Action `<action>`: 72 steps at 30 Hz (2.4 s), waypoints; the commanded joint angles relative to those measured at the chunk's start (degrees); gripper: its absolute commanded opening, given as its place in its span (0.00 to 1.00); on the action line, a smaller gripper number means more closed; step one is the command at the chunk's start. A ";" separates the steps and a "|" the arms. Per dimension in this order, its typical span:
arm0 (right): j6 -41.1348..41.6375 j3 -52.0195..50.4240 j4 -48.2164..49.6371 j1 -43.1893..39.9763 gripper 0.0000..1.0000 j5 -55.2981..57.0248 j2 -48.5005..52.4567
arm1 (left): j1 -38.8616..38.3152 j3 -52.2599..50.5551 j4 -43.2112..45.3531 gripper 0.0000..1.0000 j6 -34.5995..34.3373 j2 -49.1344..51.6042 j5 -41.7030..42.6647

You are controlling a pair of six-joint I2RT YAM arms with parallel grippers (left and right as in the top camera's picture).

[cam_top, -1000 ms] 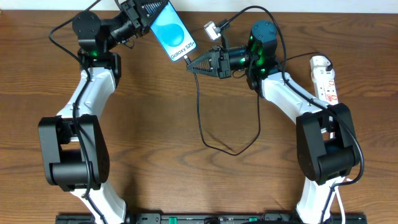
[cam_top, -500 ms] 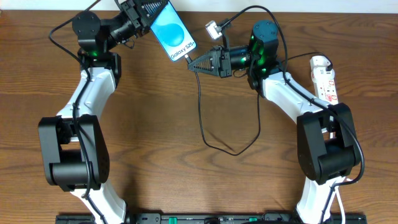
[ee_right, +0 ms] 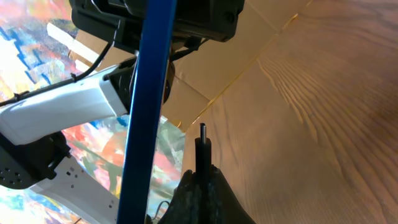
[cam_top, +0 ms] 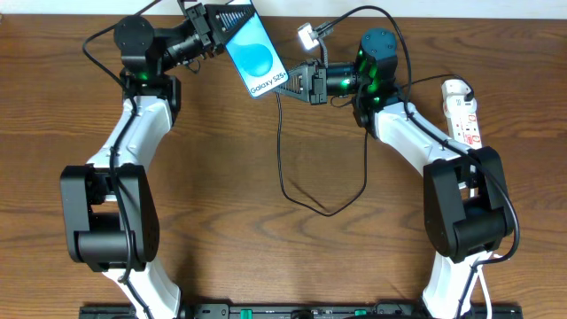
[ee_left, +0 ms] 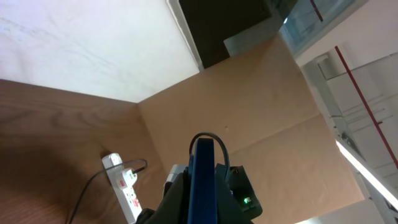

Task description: Plug charger to phone and switch on socket

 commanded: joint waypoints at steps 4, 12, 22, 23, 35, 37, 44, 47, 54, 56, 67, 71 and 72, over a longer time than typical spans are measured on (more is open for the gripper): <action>0.44 0.74 0.28 -0.46 0.01 0.13 -2.01 | 1.20 0.48 0.70 0.08 -0.31 -1.66 -2.29; -0.63 0.74 0.28 -0.28 0.01 -2.45 -2.01 | 3.32 0.48 0.70 0.07 -0.31 -1.66 -4.46; -2.62 0.72 0.28 1.79 0.01 -4.20 -2.01 | 3.48 0.48 0.70 0.07 -0.31 -1.66 -6.38; -2.75 0.74 0.28 1.90 0.01 -4.20 -2.01 | 3.48 0.48 0.70 0.07 -0.31 -1.66 -6.36; -2.78 0.74 0.28 1.53 0.01 -4.70 -2.01 | 3.48 0.48 0.70 0.07 -0.26 -1.66 -5.66; -2.78 0.74 0.28 1.18 0.01 -5.05 -2.01 | 3.50 0.48 0.70 0.08 -0.24 -1.66 -5.46; -2.80 0.72 0.28 0.66 0.01 -5.42 -2.01 | 3.48 0.48 0.70 0.07 0.55 -1.66 -5.22; -2.78 0.72 0.28 0.55 0.01 -5.46 -2.01 | 3.48 0.48 0.70 0.07 0.61 -1.66 -4.85; -2.78 0.72 0.28 0.61 0.01 -5.49 -2.01 | 3.48 0.48 0.70 0.07 0.70 -1.66 -4.83; -2.78 0.72 0.28 0.61 0.01 -5.64 -2.01 | 3.48 0.48 0.70 0.08 1.07 -1.66 -4.81; -2.80 0.74 0.31 0.61 0.01 -5.57 -2.01 | 3.43 0.48 0.68 0.07 1.68 -1.66 -3.32; -2.80 0.74 0.28 0.61 0.01 -5.55 -2.01 | 3.41 0.48 0.68 0.07 1.64 -1.66 -3.30; -2.80 0.72 0.28 0.61 0.01 -5.40 -2.01 | 3.41 0.48 0.68 0.07 1.62 -1.66 -3.30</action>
